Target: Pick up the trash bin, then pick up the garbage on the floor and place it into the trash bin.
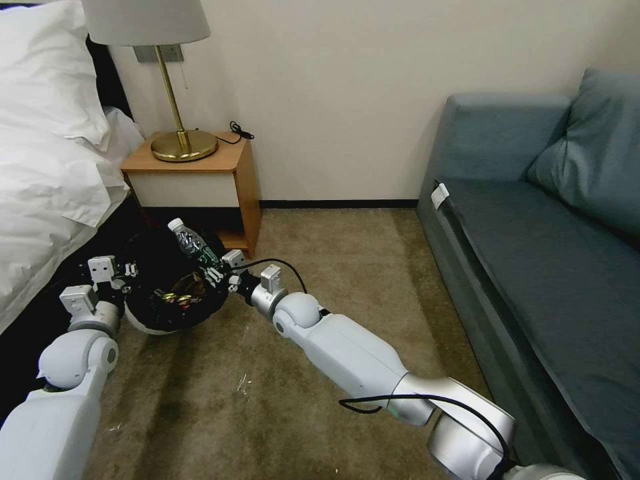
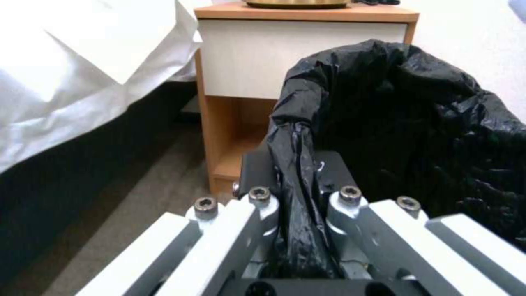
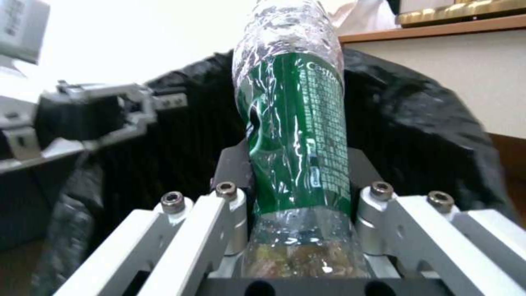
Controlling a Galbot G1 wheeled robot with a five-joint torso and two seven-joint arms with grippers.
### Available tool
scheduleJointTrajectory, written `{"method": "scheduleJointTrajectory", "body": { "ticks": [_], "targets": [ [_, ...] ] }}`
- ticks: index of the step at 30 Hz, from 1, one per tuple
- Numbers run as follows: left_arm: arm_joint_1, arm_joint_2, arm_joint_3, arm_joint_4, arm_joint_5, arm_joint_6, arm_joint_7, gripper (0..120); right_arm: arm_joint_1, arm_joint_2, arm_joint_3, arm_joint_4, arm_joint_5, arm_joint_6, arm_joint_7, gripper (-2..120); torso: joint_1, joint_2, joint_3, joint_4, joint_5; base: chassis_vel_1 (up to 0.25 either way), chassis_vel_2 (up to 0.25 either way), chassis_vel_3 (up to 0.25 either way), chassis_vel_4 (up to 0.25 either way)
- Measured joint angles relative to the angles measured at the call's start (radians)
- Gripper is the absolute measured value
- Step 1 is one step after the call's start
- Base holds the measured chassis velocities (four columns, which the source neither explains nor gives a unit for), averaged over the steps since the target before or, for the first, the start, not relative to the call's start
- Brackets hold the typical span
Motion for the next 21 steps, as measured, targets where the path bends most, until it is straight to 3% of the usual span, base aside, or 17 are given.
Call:
{"method": "scheduleJointTrajectory", "body": {
  "ticks": [9,16,21],
  "targets": [
    [-0.025,-0.012,0.033,0.009,-0.007,-0.006,-0.001,5,-0.001,0.0,-0.008,0.011,0.005,0.002,0.009,24,0.0,0.0,0.0,0.0,0.0,0.0,0.0,0.0,0.0],
    [-0.033,-0.016,0.037,0.015,-0.015,-0.012,0.001,5,-0.009,0.0,-0.014,0.011,-0.007,0.002,0.017,47,0.0,0.0,0.0,0.0001,0.0,0.0,0.0,0.0,0.0],
    [-0.039,-0.024,0.041,0.023,-0.015,-0.014,0.002,5,-0.008,0.0,-0.011,0.01,-0.015,0.002,0.024,72,0.0,0.0,0.0,0.0001,0.0,0.0,0.0,0.0,0.0]
  ]
}}
